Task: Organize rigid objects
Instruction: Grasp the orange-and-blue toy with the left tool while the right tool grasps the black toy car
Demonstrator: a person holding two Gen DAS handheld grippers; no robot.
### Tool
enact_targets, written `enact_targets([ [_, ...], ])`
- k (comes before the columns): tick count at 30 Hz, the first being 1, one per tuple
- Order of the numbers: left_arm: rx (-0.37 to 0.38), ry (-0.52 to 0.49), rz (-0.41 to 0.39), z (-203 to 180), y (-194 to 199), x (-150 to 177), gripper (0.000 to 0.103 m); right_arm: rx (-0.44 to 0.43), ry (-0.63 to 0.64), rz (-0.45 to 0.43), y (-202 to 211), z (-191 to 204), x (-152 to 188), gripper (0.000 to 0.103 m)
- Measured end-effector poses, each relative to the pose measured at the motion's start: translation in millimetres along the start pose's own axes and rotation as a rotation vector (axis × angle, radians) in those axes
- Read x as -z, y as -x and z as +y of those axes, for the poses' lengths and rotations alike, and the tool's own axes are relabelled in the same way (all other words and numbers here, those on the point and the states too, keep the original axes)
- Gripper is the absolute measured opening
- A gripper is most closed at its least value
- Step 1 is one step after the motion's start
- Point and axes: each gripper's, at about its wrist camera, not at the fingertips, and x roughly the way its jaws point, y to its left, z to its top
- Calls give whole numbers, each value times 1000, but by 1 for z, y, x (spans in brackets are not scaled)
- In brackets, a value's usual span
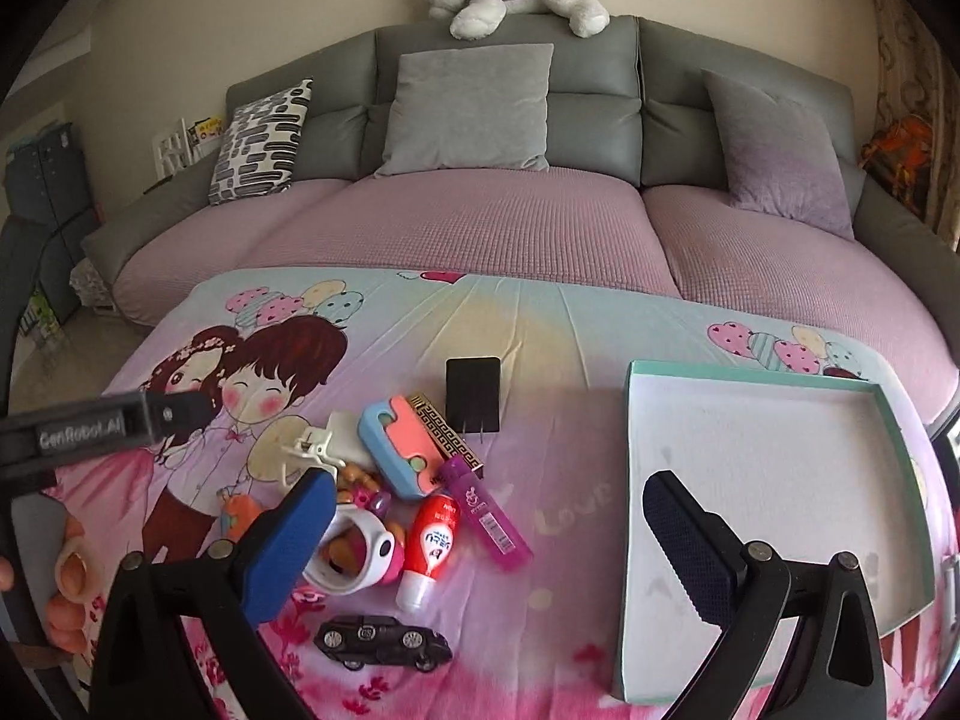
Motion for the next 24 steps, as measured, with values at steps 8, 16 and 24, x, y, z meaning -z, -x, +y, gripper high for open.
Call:
enact_targets([
  [8,-52,150,31,20,-10,49,103,-9,-28,76,-13,-5,29,103],
  [16,-53,185,6,31,-10,64,103,-23,5,127,-22,4,48,103],
  [24,-44,192,19,41,-20,70,103,-81,76,187,-35,29,66,103],
])
